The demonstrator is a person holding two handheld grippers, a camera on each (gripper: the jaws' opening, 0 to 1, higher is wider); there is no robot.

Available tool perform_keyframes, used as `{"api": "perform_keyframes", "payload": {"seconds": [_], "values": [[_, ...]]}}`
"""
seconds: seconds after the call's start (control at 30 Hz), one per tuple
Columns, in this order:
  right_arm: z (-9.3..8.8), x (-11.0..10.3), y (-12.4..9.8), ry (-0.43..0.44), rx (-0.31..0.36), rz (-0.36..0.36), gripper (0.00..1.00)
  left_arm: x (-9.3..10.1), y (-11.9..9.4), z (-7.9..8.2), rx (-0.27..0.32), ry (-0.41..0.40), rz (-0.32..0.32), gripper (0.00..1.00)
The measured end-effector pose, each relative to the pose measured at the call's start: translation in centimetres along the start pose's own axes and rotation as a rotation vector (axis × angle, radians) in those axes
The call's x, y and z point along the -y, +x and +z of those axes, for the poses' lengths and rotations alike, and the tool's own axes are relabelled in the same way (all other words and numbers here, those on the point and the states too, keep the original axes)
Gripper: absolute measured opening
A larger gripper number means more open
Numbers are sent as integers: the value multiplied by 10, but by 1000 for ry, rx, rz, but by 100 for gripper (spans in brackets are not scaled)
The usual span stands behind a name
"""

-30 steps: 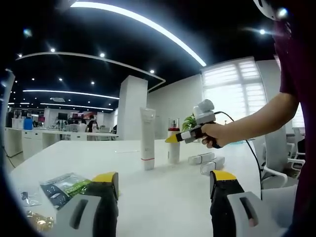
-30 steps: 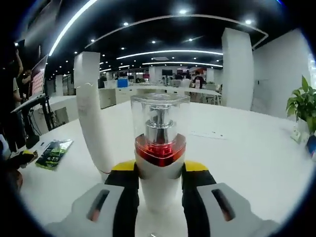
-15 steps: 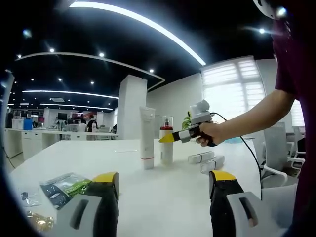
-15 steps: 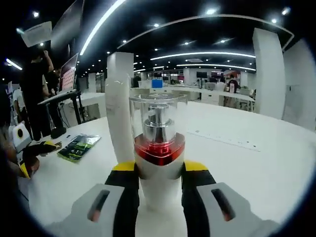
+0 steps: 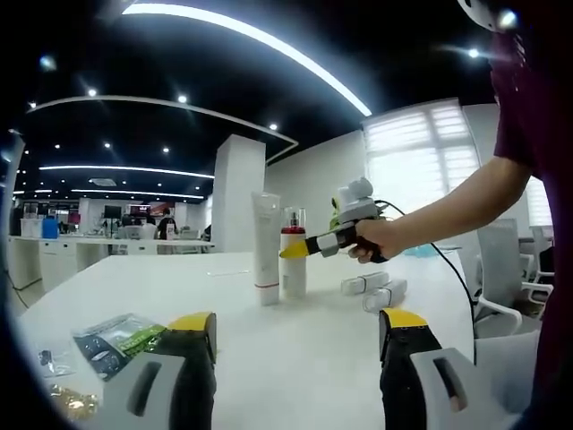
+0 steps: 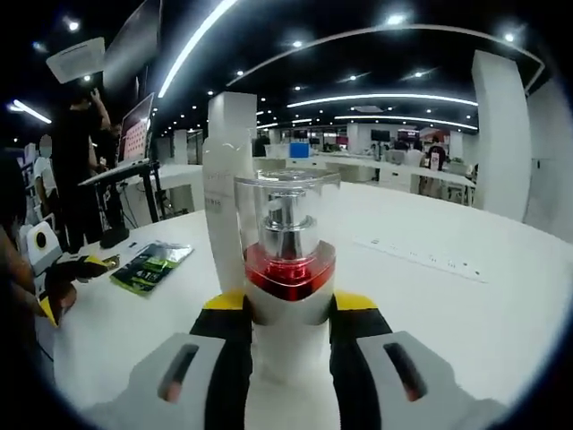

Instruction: Arrange the skincare products in the storage area until every visible bottle or jar stands upright without overlapping.

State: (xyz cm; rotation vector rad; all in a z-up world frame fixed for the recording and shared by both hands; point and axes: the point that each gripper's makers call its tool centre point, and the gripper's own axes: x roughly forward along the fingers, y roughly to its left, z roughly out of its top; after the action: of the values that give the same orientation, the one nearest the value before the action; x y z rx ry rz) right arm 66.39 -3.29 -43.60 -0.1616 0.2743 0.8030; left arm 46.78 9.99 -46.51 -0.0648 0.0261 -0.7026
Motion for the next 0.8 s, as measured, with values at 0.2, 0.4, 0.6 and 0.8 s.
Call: {"api": "perform_keyframes", "payload": {"seconds": [0.2,0.4,0.6,0.8], "values": [[0,0,1,-1,-3,-5,32,0,0,-1,-5,3,0,76],[-4,0,0,-3,-28,-10,34,0,0,-2,-9,6,-1,76],[-16,-4,-9,-28,-64,6,35,1,0,-2,-12,10,-3,75],[-20,0,-12,-30,-72,0,29,2,0,-2,-14,13,-3,75]]}}
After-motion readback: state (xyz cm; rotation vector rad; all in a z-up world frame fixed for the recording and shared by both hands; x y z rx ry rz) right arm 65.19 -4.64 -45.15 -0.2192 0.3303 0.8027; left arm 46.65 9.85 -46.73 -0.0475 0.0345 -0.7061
